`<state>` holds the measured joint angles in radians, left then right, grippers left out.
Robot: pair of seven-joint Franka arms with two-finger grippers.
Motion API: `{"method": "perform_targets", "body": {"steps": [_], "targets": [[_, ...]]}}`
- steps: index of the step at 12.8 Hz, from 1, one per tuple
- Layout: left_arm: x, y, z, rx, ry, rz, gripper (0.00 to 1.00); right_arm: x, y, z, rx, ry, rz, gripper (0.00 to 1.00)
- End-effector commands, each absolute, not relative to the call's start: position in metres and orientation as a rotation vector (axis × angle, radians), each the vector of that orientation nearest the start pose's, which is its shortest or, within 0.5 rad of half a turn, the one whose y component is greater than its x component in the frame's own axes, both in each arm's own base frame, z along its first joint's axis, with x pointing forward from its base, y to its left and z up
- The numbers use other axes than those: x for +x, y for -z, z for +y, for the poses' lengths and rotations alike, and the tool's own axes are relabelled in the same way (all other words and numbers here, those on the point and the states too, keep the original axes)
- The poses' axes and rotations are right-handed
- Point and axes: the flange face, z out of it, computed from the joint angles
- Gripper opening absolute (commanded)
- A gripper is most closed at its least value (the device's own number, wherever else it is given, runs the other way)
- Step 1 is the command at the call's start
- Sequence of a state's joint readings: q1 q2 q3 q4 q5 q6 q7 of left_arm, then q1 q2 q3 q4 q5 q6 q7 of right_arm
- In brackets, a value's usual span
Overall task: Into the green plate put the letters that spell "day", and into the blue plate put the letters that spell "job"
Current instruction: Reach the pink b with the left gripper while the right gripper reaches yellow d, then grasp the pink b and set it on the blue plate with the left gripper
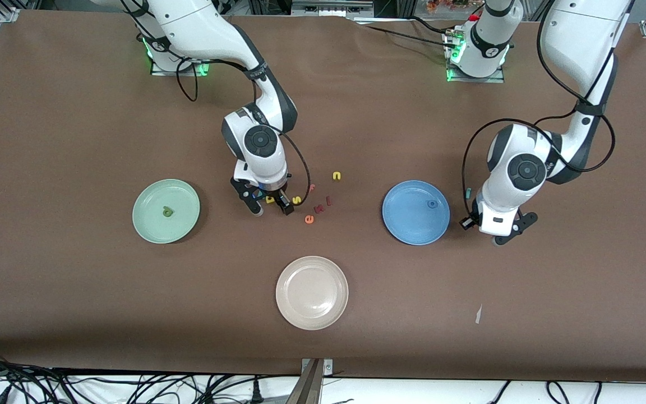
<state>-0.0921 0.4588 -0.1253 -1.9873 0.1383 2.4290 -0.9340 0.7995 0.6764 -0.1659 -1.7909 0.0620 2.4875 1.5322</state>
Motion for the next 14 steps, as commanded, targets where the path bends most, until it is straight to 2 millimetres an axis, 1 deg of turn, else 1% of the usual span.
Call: {"method": "perform_targets", "body": {"steps": [1,4,5,6,7,8,9,10,11,12,13,14], "targets": [[0.586,-0.246,-0.173,-2.957,-0.018,-1.06,0.18,0.529,-0.176,0.394,-2.833,0.114,1.366,0.87],[0.577,-0.249,-0.203,-2.946,-0.028,-1.127,0.19,0.527,-0.172,0.391,-2.841,0.113,1.361,0.87],[0.574,-0.248,-0.21,-2.946,-0.03,-1.125,0.22,0.526,-0.17,0.389,-2.842,0.118,1.352,0.86],[0.569,-0.247,-0.221,-2.945,-0.032,-1.124,0.27,0.524,-0.167,0.385,-2.861,0.112,1.325,0.84],[0.567,-0.247,-0.227,-2.925,-0.032,-1.166,0.31,0.523,-0.168,0.385,-2.867,0.111,1.312,0.83],[0.567,-0.248,-0.229,-2.924,-0.012,-1.152,0.48,0.524,-0.168,0.384,-2.865,0.11,1.316,0.8],[0.567,-0.248,-0.229,-2.925,0.004,-1.125,0.72,0.524,-0.168,0.384,-2.865,0.11,1.316,0.79],[0.568,-0.248,-0.226,-2.922,0.02,-1.105,0.8,0.524,-0.169,0.385,-2.866,0.112,1.312,0.76],[0.57,-0.248,-0.22,-2.917,0.025,-1.097,0.84,0.524,-0.17,0.385,-2.867,0.112,1.31,0.72],[0.57,-0.247,-0.216,-2.905,0.019,-1.081,0.85,0.525,-0.172,0.385,-2.866,0.113,1.304,0.7],[0.571,-0.247,-0.206,-2.897,0.018,-1.041,0.85,0.525,-0.173,0.385,-2.873,0.111,1.292,0.68],[0.572,-0.252,-0.193,-2.894,-0.002,-0.992,0.85,0.525,-0.175,0.384,-2.877,0.113,1.283,0.66]]}}
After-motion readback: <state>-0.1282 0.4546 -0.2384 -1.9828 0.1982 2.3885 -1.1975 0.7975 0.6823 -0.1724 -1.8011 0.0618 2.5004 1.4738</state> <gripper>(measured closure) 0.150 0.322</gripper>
